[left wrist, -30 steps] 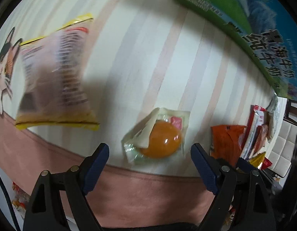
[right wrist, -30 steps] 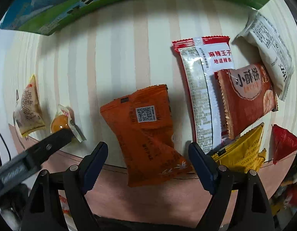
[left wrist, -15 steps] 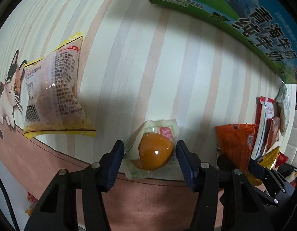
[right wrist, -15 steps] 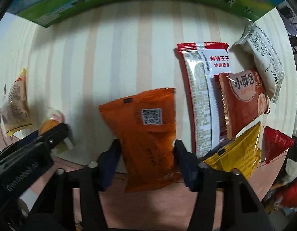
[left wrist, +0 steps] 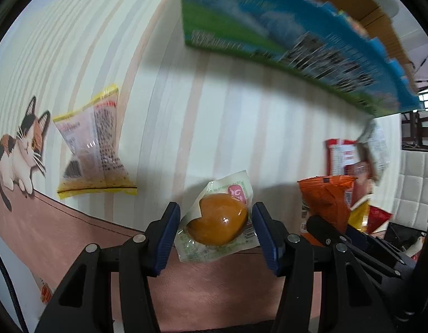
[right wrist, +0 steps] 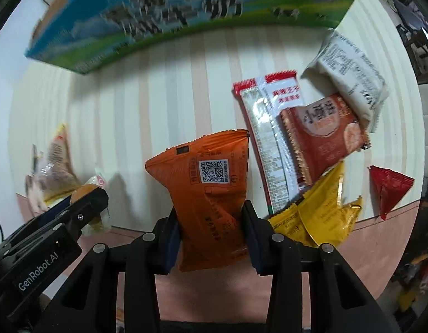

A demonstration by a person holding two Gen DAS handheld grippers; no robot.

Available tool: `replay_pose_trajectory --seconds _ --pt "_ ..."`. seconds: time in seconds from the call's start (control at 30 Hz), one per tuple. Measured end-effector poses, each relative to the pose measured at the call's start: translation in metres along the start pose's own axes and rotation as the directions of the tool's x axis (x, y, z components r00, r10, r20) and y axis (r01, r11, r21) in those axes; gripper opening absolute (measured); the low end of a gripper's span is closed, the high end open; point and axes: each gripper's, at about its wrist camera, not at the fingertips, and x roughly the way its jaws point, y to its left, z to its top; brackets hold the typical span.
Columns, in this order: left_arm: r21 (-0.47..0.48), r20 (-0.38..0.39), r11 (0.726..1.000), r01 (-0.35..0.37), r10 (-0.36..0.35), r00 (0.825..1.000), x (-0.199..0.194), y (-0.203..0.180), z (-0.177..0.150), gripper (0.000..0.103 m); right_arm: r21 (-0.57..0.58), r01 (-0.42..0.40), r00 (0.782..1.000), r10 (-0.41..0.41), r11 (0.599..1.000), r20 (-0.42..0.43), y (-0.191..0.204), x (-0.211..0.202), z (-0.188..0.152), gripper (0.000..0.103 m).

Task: Organize snacks
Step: 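Place the cake and orange packet into the box and withdraw both tools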

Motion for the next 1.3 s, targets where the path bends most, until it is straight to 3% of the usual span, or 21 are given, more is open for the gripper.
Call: replay_pose_trajectory --seconds 0.23,0.4,0.5,0.63,0.77,0.97,1.3 --pt "0.058 0.112 0.995 0.082 -0.088 0.99 -0.079 -0.03 0.022 0.051 0.03 -0.11 0.989 0.106 0.994 0.101 -0.005 -0.071 0.015 0.043" --pt "0.108 0.168 0.985 0.135 -0.152 0.974 -0.126 -0.055 0.059 0.051 0.036 -0.186 0.962 0.175 0.982 0.209 -0.012 -0.14 0.044 0.042" --pt "0.139 0.193 0.982 0.129 -0.155 0.969 -0.145 -0.071 0.087 0.051 0.041 -0.21 0.942 0.191 0.977 0.276 -0.023 -0.184 0.073 0.042" --pt "0.161 0.199 0.982 0.095 -0.127 0.972 -0.154 -0.082 0.128 0.051 0.052 -0.183 0.929 0.155 0.982 0.335 -0.028 -0.213 0.113 0.043" --pt "0.158 0.17 0.986 0.056 -0.083 0.982 -0.14 -0.084 0.166 0.051 0.077 -0.139 0.934 0.105 0.987 0.342 -0.039 -0.215 0.158 0.043" --pt "0.127 0.073 0.992 0.007 -0.016 0.997 -0.096 -0.074 0.21 0.052 0.125 -0.066 0.955 0.026 0.99 0.296 -0.055 -0.181 0.213 0.043" --pt "0.137 -0.055 0.988 -0.068 0.076 0.996 -0.031 -0.067 0.229 0.054 0.156 -0.003 0.977 -0.031 0.988 0.21 -0.069 -0.122 0.257 0.045"
